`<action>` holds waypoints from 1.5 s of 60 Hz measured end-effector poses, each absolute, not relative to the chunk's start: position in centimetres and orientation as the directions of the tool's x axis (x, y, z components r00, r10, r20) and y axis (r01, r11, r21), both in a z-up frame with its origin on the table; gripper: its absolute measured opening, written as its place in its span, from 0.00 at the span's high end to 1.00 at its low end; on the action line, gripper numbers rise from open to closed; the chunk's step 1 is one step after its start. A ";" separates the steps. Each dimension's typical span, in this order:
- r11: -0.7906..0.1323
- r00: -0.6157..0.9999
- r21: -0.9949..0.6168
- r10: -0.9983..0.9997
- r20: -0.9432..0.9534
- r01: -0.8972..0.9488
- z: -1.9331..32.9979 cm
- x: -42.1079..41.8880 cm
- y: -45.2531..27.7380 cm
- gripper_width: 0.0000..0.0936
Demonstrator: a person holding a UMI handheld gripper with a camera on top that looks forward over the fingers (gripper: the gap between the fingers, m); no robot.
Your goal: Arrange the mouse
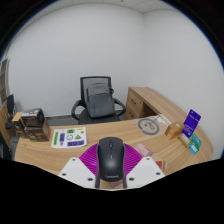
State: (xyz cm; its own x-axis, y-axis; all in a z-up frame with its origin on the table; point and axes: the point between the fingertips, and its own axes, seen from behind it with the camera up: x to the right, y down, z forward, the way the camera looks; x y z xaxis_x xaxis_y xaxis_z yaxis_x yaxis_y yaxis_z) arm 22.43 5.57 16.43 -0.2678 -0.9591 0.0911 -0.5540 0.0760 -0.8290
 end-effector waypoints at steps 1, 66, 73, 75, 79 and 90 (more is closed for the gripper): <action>0.078 -0.279 -0.826 -0.955 0.099 -0.558 16.0 22.3 4.4 0.68; 0.040 -0.216 -0.761 -0.967 0.133 -0.647 17.9 2.6 -1.7 0.08; 0.021 -0.193 -0.775 -0.973 0.131 -0.631 22.7 -4.3 1.7 0.08; 0.025 -0.192 -0.774 -0.973 0.126 -0.633 23.5 -6.1 2.6 0.07; 0.041 -0.198 -0.773 -0.974 0.111 -0.634 24.7 -9.5 4.2 0.08; 0.063 -0.203 -0.764 -0.975 0.089 -0.642 25.0 -16.0 7.7 0.08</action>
State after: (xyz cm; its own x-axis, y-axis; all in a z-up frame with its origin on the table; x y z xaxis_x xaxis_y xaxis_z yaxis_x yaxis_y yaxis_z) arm -16.04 7.73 25.01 -0.2029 -0.9751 0.0895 -0.6421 0.0635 -0.7640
